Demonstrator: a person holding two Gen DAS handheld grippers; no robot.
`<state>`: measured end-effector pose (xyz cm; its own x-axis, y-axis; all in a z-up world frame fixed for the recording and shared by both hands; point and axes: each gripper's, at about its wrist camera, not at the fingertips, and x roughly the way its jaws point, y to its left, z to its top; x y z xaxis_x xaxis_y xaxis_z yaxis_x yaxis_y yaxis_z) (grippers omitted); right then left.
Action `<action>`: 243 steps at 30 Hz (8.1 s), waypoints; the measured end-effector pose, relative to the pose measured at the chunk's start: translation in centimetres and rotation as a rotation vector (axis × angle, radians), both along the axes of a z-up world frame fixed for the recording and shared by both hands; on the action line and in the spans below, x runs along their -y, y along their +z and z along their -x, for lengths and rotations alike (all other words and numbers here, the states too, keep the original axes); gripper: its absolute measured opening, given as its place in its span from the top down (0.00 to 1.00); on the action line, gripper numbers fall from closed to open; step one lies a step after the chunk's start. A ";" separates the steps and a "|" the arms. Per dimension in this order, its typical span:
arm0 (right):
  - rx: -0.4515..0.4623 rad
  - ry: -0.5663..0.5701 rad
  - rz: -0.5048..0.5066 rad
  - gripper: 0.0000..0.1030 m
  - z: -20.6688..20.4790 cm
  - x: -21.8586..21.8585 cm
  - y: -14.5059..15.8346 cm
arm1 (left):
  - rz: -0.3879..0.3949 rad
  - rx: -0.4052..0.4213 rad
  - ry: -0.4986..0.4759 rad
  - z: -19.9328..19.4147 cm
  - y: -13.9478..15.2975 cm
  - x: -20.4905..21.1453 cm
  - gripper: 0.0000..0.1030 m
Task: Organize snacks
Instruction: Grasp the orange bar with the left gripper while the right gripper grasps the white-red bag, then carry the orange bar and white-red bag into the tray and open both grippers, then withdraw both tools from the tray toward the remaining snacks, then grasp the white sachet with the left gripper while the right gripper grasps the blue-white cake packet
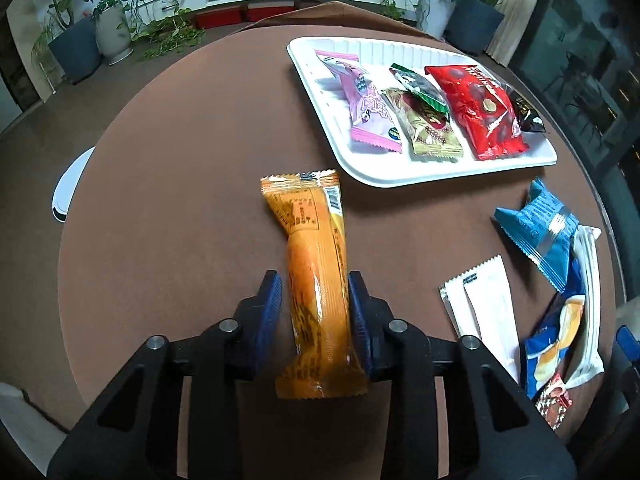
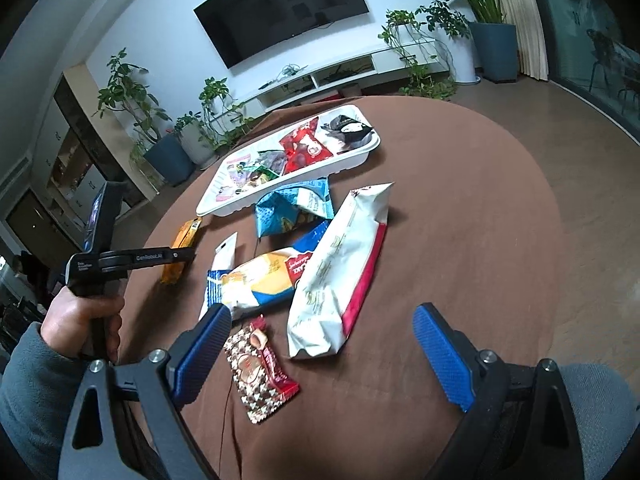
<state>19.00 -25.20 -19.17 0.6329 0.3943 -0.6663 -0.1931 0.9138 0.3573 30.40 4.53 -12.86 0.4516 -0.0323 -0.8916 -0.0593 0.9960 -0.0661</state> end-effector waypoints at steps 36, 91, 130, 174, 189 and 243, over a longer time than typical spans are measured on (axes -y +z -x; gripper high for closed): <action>-0.172 0.059 0.225 0.42 -4.7 -3.3 -2.8 | 0.077 0.078 -0.187 12.0 0.0 5.6 0.82; 0.001 0.023 0.086 0.70 -8.0 2.1 5.4 | 0.238 0.325 -0.083 7.0 10.0 1.1 0.83; -0.079 0.372 0.302 0.70 -26.0 -15.8 0.2 | 0.160 0.189 -0.075 -14.8 1.5 5.1 0.83; 0.025 0.335 0.279 0.51 -23.0 -14.2 2.9 | 0.204 0.189 -0.034 -12.8 1.8 3.7 0.41; 0.140 0.212 0.039 0.12 -19.3 -7.5 7.4 | 0.128 0.321 -0.109 -4.3 5.7 4.5 0.00; -0.018 0.167 -0.092 0.09 2.5 -1.6 -2.1 | -0.014 -0.005 -0.102 1.5 -2.2 11.2 0.01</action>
